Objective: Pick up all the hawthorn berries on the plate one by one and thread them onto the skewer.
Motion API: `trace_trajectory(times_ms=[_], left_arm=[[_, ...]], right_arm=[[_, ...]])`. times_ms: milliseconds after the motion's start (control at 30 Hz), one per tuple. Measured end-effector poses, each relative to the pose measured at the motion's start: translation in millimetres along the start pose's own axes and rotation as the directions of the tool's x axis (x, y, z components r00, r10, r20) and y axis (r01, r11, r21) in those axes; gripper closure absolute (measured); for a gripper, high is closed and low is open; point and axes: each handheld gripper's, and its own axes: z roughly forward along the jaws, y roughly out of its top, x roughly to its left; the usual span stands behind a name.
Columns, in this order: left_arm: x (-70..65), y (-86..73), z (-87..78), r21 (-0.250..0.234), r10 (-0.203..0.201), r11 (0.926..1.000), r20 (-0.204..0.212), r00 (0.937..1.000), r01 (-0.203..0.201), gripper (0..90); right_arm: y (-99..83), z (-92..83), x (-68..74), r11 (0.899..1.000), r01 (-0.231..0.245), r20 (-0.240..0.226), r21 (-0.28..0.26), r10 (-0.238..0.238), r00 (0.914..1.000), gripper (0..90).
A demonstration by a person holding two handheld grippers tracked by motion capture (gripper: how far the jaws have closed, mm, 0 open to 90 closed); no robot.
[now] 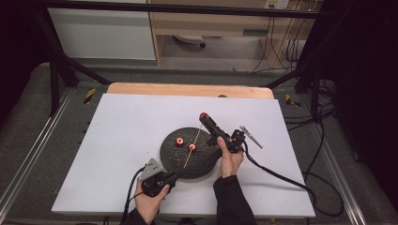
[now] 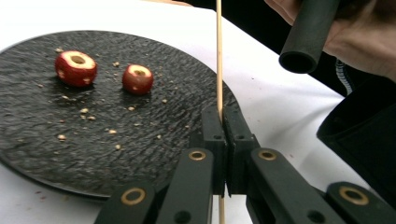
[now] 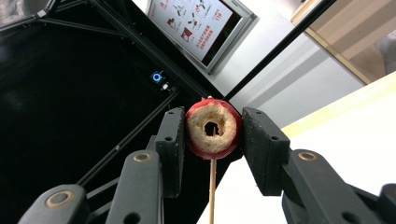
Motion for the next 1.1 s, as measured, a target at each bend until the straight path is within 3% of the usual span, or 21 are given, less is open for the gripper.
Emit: trace_trajectory(times_ms=[600,867,1100], left_arm=[[-8.7,0.7,8.6,-0.023,-0.049,0.9986,-0.033,0.9983,0.048,88.6],[-11.6,2.6,18.4,-0.032,-0.061,0.9977,-0.037,0.9974,0.06,88.7],[-5.1,15.0,22.4,-0.04,-0.063,0.9973,-0.043,0.9971,0.062,88.7]], right_arm=[[-0.6,-0.3,-1.0,0.997,0.025,0.026,-0.07,-0.024,0.9994,62.1],[-7.6,-0.2,-3.4,0.999,-0.005,0.039,-0.049,0.007,0.9992,62.2],[-14.4,-3.0,-2.7,1.0,0.002,0.039,0.0,-0.002,0.9992,62.2]])
